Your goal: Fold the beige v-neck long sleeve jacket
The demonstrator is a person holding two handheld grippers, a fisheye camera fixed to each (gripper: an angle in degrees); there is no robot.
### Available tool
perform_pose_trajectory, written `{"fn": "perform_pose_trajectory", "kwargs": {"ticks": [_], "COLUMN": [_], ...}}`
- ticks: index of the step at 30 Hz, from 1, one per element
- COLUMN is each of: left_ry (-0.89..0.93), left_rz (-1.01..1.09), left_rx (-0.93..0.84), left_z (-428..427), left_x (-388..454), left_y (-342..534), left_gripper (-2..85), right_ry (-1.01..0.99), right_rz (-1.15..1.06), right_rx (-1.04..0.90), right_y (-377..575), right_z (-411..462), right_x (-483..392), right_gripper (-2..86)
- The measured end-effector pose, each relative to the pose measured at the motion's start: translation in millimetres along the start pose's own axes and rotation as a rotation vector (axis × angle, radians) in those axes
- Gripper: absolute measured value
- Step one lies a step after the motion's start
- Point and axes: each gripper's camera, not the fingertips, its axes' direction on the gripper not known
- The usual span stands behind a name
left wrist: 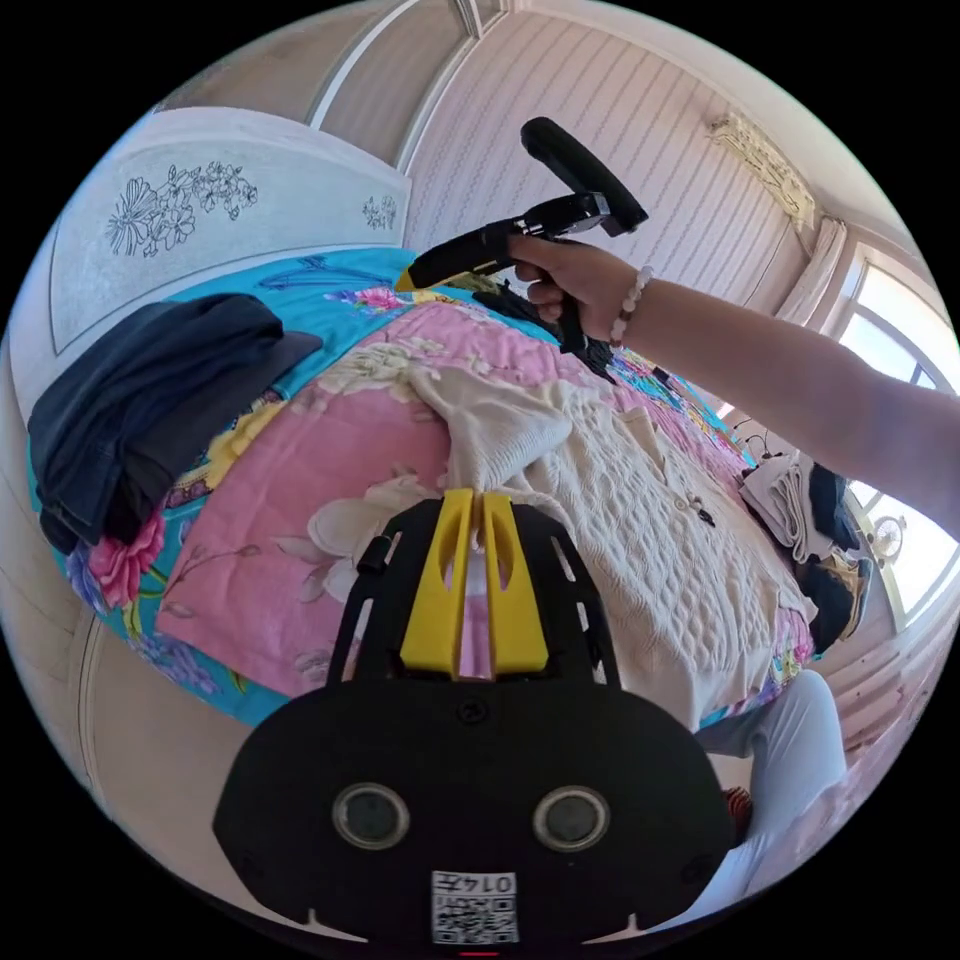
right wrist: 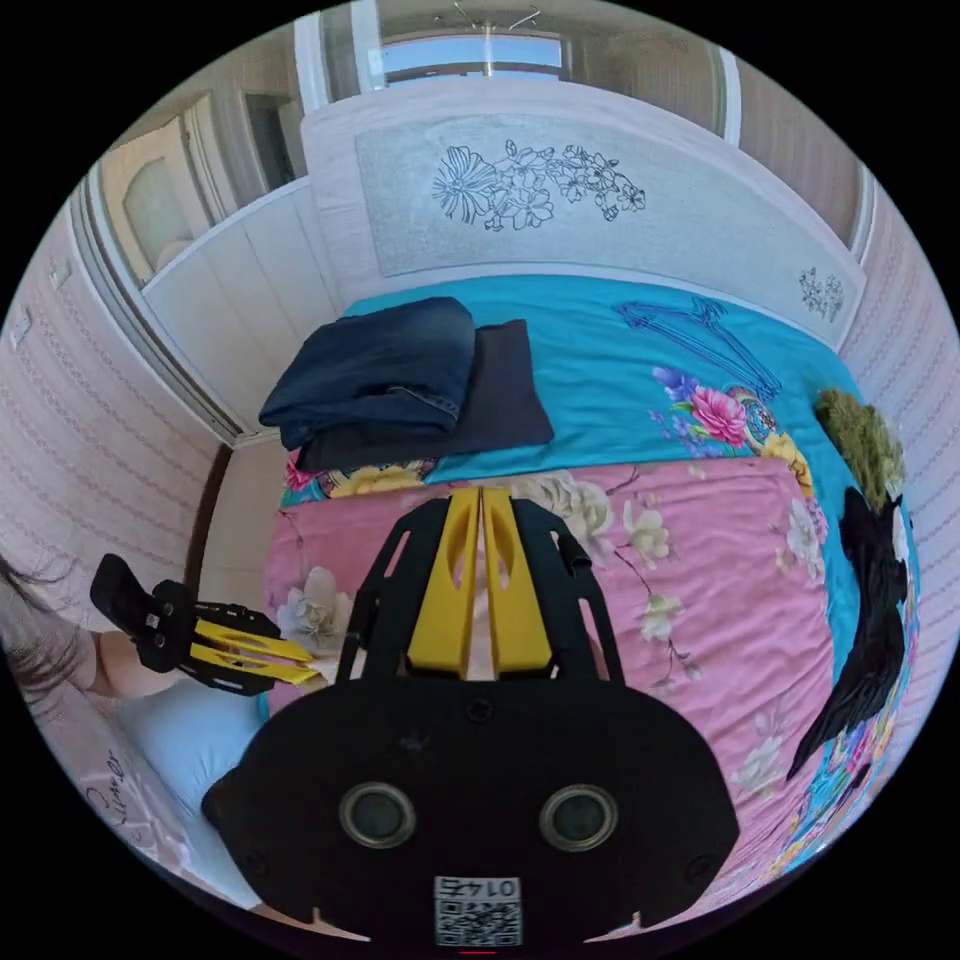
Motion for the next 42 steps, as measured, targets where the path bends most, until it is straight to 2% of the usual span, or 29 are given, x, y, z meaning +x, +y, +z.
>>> {"fn": "perform_pose_trajectory", "kwargs": {"ticks": [3,5,7,12,14,15,17,19,21,22,24,27,30,32,36,42], "left_ry": [-0.016,-0.052,-0.058,0.148,0.174,0.19,0.215,0.255,0.184,0.154,0.01,-0.198,-0.355,-0.355,-0.296,-0.327], "left_rz": [0.013,0.02,0.035,-0.1,-0.137,-0.152,-0.112,-0.118,-0.105,-0.1,-0.072,-0.041,-0.098,-0.174,-0.342,-0.419], "left_rx": [0.028,0.104,0.137,-0.025,-0.121,-0.203,-0.215,-0.219,-0.028,0.029,0.253,0.432,0.428,0.358,0.244,0.28], "left_z": [-21.3,-34.6,-33.1,26.0,48.4,62.0,61.8,53.9,2.5,-15.3,-92.1,-169.3,-194.1,-186.4,-170.0,-187.4], "left_x": [-16.2,-29.0,-44.6,-97.0,-106.4,-111.3,-113.6,-118.0,-115.8,-114.7,-109.9,-105.7,-120.9,-142.1,-178.0,-179.9], "left_y": [-8.9,-22.8,-47.6,-128.9,-142.4,-148.5,-154.7,-157.6,-150.8,-147.7,-129.8,-98.6,-65.5,-46.0,-4.7,36.0], "left_gripper": [2.3,2.5,3.2,8.7,8.6,8.0,1.3,-0.1,-0.7,-0.8,-0.9,-0.9,-0.6,0.1,3.7,4.5], "right_ry": [0.06,-0.085,-0.15,-0.102,-0.087,-0.082,-0.069,-0.064,-0.05,-0.036,-0.047,-0.154,-0.208,-0.182,-0.182,-0.17], "right_rz": [0.159,0.248,0.279,0.227,0.162,0.15,0.117,0.108,0.087,0.048,-0.043,-0.207,-0.299,-0.315,-0.233,-0.139], "right_rx": [-0.182,-0.245,-0.27,-0.268,-0.274,-0.276,-0.299,-0.324,-0.308,-0.255,-0.13,0.068,0.107,0.01,-0.031,-0.053], "right_y": [-4.2,5.5,10.4,-3.1,-15.1,-17.7,-24.3,-25.7,-29.3,-36.3,-54.5,-95.7,-124.8,-128.3,-97.3,-23.7], "right_z": [28.4,38.5,43.2,32.8,23.9,21.6,15.9,16.2,11.2,1.4,-20.1,-51.5,-45.8,-15.9,5.5,19.0], "right_x": [28.4,47.2,53.4,46.1,37.9,36.0,30.1,27.2,22.6,15.5,-2.2,-47.5,-96.7,-118.2,-112.3,-105.9], "right_gripper": [5.9,7.4,5.8,2.0,1.4,1.4,1.2,1.1,1.1,1.2,1.4,2.0,4.5,6.2,7.1,9.0]}}
